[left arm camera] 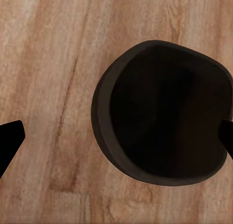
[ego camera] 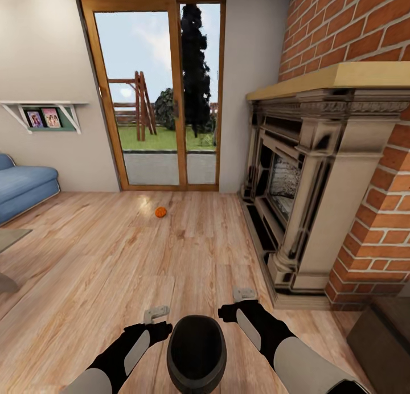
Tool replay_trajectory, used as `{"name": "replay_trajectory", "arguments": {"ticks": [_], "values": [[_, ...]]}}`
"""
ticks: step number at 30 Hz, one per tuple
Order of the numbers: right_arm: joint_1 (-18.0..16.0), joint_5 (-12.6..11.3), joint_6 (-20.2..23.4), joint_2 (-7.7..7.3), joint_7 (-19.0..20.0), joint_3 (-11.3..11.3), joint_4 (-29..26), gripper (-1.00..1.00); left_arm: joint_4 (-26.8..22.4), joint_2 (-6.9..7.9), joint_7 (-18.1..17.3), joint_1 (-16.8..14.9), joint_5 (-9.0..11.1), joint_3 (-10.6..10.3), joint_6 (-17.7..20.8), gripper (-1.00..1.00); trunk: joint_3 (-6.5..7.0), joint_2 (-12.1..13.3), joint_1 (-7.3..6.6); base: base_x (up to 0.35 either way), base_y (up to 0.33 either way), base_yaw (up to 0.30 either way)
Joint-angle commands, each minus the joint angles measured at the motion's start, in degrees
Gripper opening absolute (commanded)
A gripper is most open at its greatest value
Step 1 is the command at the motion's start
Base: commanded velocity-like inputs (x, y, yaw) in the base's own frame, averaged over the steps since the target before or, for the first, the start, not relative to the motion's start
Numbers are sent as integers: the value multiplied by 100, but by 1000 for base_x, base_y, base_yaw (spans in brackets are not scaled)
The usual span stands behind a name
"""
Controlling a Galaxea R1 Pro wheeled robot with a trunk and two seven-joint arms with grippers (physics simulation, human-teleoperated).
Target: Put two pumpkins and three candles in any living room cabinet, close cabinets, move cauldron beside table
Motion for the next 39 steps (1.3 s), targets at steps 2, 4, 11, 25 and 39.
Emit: {"name": "replay_trajectory", "arguments": {"ticks": [2, 4, 11, 25, 39], "values": [[-4, -60, 20, -5, -52, 45, -10, 100, -12, 5, 53, -2, 61, -40, 18, 100, -42, -84, 44, 0, 0, 0], [-4, -60, 20, -5, -52, 45, -10, 100, -12, 5, 53, -4, 64, -40, 18, 100, -78, -165, 88, 0, 0, 0], [-4, -59, 20, -5, -43, 45, -14, 100, -12, 5, 53, -2, 61, -40, 18, 100, -204, -445, 241, 0, 0, 0], [-4, -52, 481, -5, 1, 70, 4, 100, -12, -3, 60, -4, 61, -40, 5, 100, -455, -1007, 549, 0, 0, 0], [-4, -52, 573, 2, 1, 71, 1, 100, -12, -4, 79, -3, 61, -40, -15, 100, -706, -1568, 856, 0, 0, 0]]}}
